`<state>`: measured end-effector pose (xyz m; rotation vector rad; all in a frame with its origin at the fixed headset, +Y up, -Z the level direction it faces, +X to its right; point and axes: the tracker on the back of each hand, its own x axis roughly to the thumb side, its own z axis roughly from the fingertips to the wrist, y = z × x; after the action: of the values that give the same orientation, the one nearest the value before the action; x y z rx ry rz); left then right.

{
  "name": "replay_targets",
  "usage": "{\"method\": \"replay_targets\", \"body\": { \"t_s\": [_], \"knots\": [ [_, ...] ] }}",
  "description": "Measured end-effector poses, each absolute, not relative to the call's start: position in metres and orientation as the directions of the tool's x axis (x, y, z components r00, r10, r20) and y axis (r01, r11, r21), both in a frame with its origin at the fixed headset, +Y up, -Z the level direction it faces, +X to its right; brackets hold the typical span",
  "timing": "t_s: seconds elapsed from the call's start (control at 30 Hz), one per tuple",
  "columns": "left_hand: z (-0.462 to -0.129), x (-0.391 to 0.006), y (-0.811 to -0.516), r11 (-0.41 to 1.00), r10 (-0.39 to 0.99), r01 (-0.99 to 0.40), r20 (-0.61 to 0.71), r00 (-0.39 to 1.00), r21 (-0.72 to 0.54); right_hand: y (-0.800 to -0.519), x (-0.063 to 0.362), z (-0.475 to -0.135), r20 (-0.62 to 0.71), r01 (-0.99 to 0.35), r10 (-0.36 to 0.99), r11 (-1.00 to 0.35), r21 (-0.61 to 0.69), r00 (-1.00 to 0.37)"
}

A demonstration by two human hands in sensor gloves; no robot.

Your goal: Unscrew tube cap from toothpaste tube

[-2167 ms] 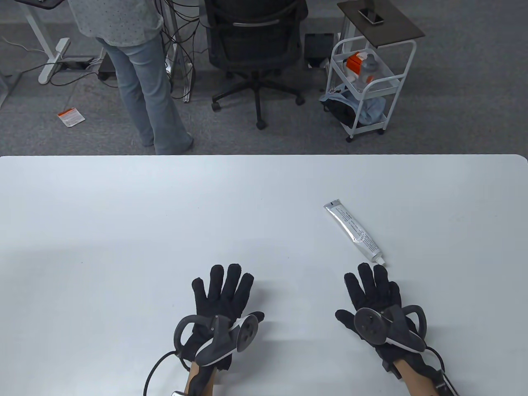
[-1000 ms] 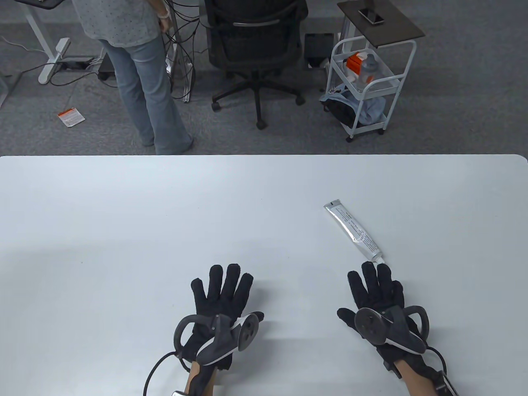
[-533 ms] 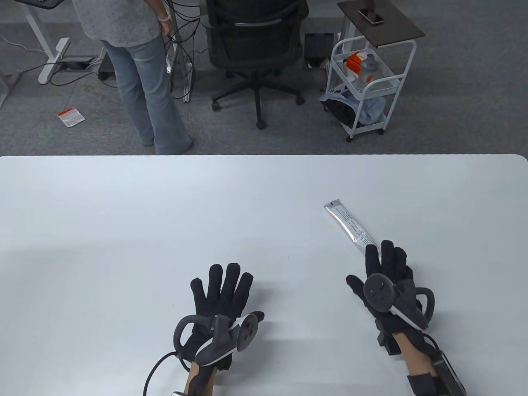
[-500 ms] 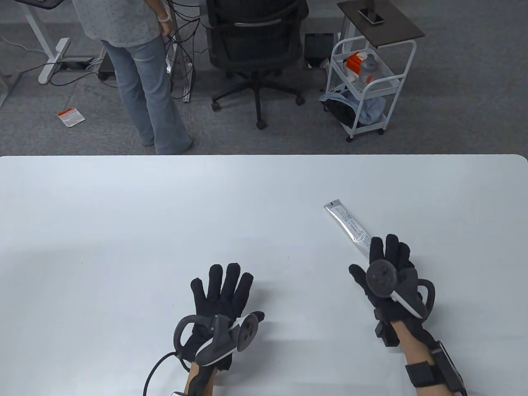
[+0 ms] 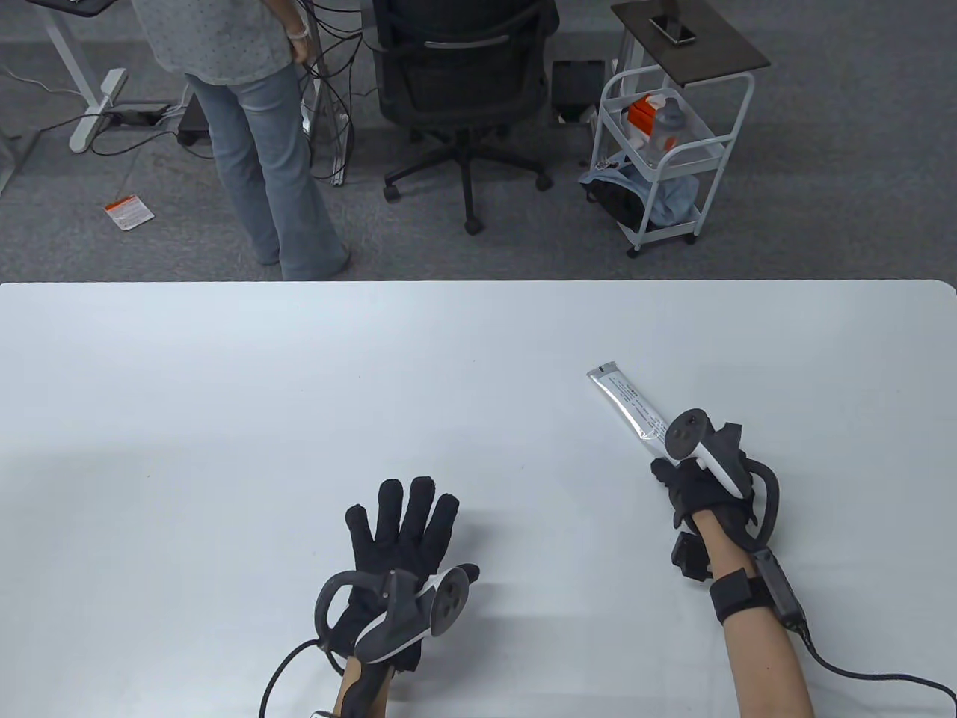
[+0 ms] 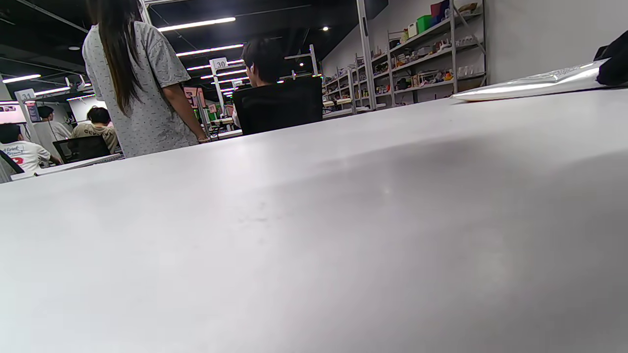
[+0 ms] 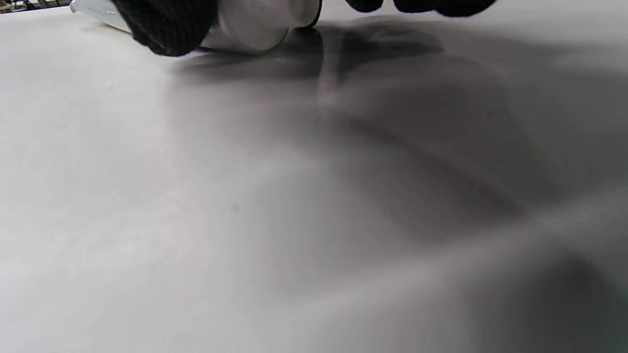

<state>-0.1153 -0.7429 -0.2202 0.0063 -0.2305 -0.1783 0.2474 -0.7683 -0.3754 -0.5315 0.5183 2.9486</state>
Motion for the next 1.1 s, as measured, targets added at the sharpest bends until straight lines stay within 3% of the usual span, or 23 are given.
{"method": "replay_targets", "body": {
  "t_s": [0.23, 0.4, 0.53, 0.67, 0.87, 1.0, 1.1],
  "knots": [
    [-0.22, -0.115, -0.743, 0.984, -0.176, 0.174, 0.224, 0.959, 0.03, -0.749, 0.233, -0.367, -0.289, -0.089, 0.04, -0.983, 0.158, -0.956],
    [-0.218, -0.112, -0.741, 0.985, -0.17, 0.161, 0.242, 0.955, 0.054, -0.718, 0.22, -0.342, -0.095, -0.319, 0.31, -0.942, 0.104, -0.946],
    [-0.212, -0.105, -0.738, 0.987, -0.147, 0.121, 0.296, 0.944, 0.106, -0.706, 0.205, -0.317, 0.04, -0.601, 0.634, -0.75, 0.277, -0.772],
    [-0.206, -0.099, -0.735, 0.986, -0.108, 0.053, 0.37, 0.923, 0.157, -0.709, 0.176, -0.294, 0.13, -0.653, 0.794, -0.569, 0.5, -0.593],
    [-0.195, -0.086, -0.732, 0.976, -0.078, -0.034, 0.493, 0.867, 0.215, -0.707, 0.139, -0.263, 0.242, -0.577, 0.832, -0.527, 0.624, -0.498],
    [-0.192, -0.08, -0.733, 0.965, -0.111, -0.029, 0.508, 0.854, 0.259, -0.705, 0.138, -0.25, 0.272, -0.596, 0.827, -0.548, 0.588, -0.492],
    [-0.191, -0.076, -0.735, 0.951, -0.076, -0.099, 0.531, 0.844, 0.293, -0.707, 0.142, -0.242, 0.275, -0.603, 0.82, -0.56, 0.568, -0.502]
  ]
}}
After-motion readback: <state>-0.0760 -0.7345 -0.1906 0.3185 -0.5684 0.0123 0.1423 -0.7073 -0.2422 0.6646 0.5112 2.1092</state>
